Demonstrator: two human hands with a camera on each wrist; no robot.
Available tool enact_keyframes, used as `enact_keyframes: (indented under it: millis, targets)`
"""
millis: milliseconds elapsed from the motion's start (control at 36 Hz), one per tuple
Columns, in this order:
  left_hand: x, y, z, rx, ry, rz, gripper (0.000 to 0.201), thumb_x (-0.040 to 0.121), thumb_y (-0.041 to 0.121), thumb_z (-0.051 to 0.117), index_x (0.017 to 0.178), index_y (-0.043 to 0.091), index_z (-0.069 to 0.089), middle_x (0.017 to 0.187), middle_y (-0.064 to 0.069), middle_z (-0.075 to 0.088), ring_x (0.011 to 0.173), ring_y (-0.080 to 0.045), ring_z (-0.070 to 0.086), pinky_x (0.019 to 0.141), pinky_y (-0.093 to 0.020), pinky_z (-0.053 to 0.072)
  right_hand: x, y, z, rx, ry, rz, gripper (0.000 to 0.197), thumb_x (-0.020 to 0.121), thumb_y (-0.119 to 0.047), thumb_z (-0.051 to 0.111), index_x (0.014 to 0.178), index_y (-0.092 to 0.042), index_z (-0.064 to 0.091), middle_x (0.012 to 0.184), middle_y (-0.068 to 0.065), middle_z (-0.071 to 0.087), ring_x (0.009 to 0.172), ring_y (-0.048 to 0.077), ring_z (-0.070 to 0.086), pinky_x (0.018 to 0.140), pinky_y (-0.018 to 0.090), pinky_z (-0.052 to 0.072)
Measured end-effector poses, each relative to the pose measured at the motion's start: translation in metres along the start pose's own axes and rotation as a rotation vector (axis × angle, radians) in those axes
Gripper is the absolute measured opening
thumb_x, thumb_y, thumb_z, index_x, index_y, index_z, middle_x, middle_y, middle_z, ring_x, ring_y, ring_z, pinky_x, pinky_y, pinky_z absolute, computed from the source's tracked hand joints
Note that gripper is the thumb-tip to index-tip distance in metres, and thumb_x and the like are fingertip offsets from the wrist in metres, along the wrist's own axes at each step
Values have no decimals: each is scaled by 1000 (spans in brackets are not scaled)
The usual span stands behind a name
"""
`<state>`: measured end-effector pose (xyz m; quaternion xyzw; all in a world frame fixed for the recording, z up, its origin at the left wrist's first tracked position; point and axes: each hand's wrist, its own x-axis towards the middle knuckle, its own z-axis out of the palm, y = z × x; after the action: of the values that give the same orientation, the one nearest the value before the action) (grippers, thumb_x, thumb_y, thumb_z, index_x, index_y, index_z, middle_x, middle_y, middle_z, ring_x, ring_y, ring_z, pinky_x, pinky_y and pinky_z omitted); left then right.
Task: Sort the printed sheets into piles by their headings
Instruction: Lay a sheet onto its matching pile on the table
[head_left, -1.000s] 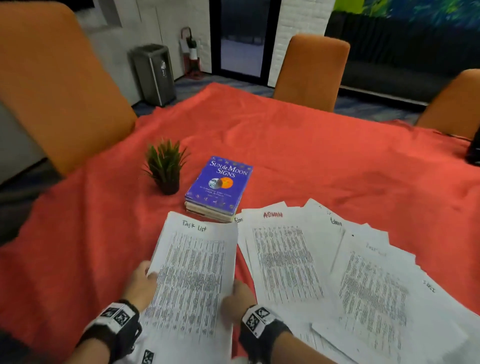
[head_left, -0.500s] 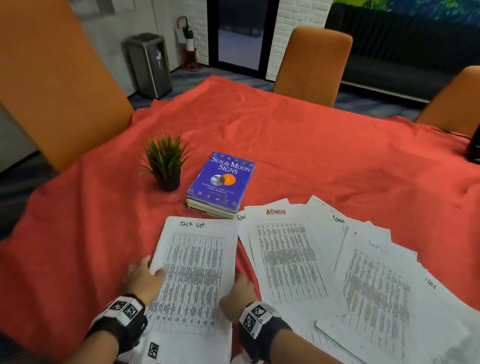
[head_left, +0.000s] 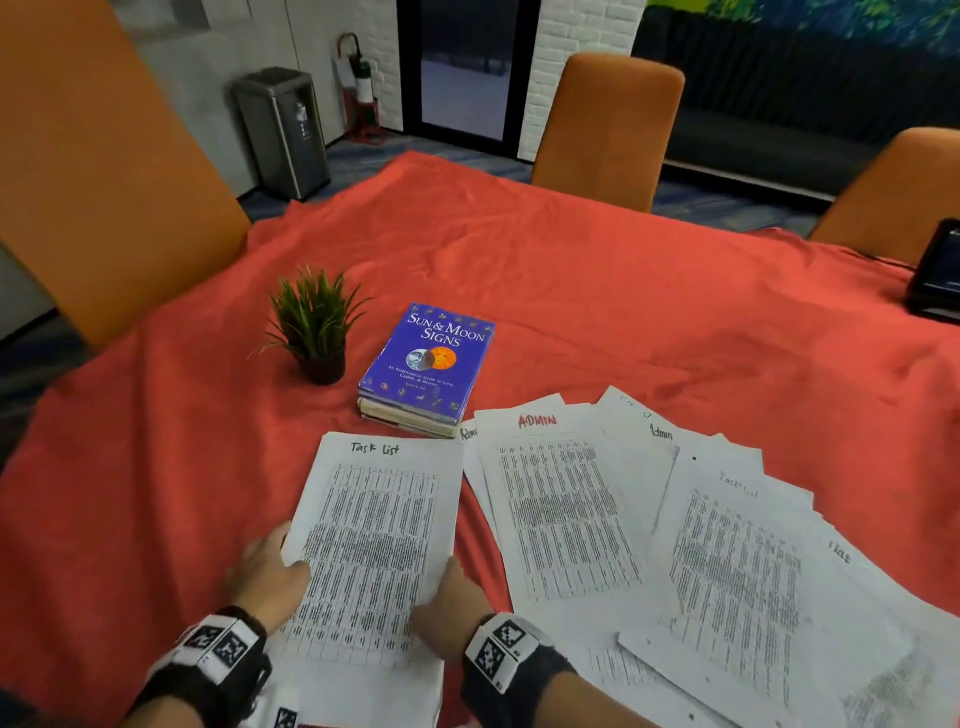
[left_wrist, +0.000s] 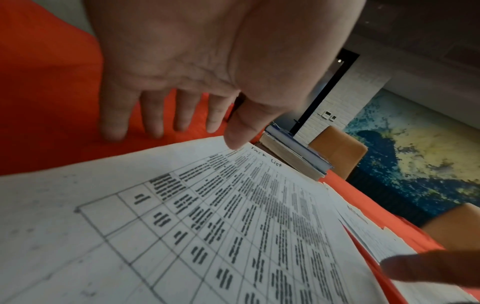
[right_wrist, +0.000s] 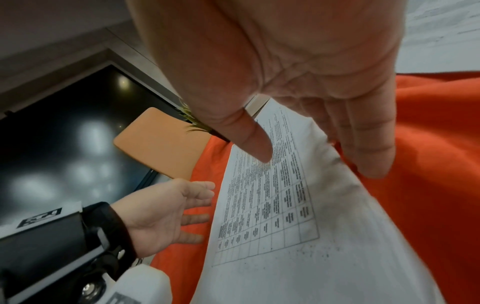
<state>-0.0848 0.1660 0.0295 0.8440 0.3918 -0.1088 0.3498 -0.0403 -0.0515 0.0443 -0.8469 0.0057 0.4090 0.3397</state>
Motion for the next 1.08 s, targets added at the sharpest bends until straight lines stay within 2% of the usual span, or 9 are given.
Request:
enact_keyframes:
  millis: [56, 194, 306, 444, 694, 806, 944, 1000, 1083]
  targets:
    - [-9, 14, 4, 34, 106, 56, 50, 83, 16, 59, 133, 21, 50, 127, -17, 50, 110, -36, 52, 98, -40, 43, -2, 7, -11, -16, 56, -37, 55, 83, -24, 55, 134, -14, 40, 127, 5, 59, 113, 24, 60, 99, 34, 49]
    - [-37, 65, 33, -255, -95, 176, 17, 90, 14, 55, 101, 25, 59, 98, -1, 63, 59, -16, 56, 48, -22, 41, 1, 53, -68, 42, 395, -35, 61, 81, -27, 59, 139, -20, 41, 132, 10, 50, 118, 24, 55, 101, 36, 46]
    - [-55, 101, 78, -328, -344, 161, 12, 87, 15, 56, 96, 21, 60, 89, -4, 66, 70, -19, 63, 53, -23, 43, 3, 106, -135, 1, 615, 231, 69, 79, -42, 69, 139, -22, 40, 131, 14, 48, 120, 32, 51, 98, 39, 48]
    - [-75, 119, 138, -284, -539, 84, 11, 87, 19, 58, 96, 21, 54, 74, -4, 58, 58, -18, 53, 53, -23, 41, 4, 158, -172, -56, 564, 466, 96, 66, -57, 78, 143, -22, 33, 137, 17, 41, 123, 37, 50, 98, 44, 49]
    - [-79, 119, 161, -232, -495, 21, 53, 65, 37, 59, 114, 22, 47, 99, -10, 64, 83, -28, 66, 64, -33, 54, 5, 168, -167, 56, 354, 308, 34, 85, -31, 61, 107, -6, 65, 102, 6, 70, 80, 19, 63, 74, 27, 53]
    - [-76, 122, 161, -219, -352, 67, 40, 76, 26, 68, 110, 18, 50, 103, -10, 65, 84, -27, 65, 71, -36, 56, -16, 178, -166, 202, 259, 172, 16, 88, -23, 58, 88, -8, 63, 71, 3, 65, 59, 16, 58, 52, 23, 45]
    - [-84, 134, 165, -217, -307, 124, 14, 82, 13, 68, 92, 18, 59, 89, -1, 67, 81, -20, 63, 67, -26, 47, -41, 206, -165, 232, 12, 66, 22, 85, -26, 60, 92, -8, 68, 77, 11, 72, 58, 19, 62, 46, 26, 46]
    - [-83, 132, 168, -167, -305, 157, 10, 79, 13, 68, 78, 22, 64, 86, -2, 72, 78, -20, 67, 73, -31, 54, -47, 218, -171, 225, 115, 74, 19, 89, -33, 61, 84, -16, 65, 70, 0, 66, 53, 12, 59, 48, 26, 48]
    - [-82, 127, 175, -121, -288, 177, 12, 77, 13, 65, 72, 23, 65, 83, -2, 74, 76, -21, 69, 76, -36, 57, -51, 249, -190, 230, 530, 224, 34, 81, -43, 71, 101, -18, 59, 93, 5, 67, 77, 19, 62, 75, 29, 52]
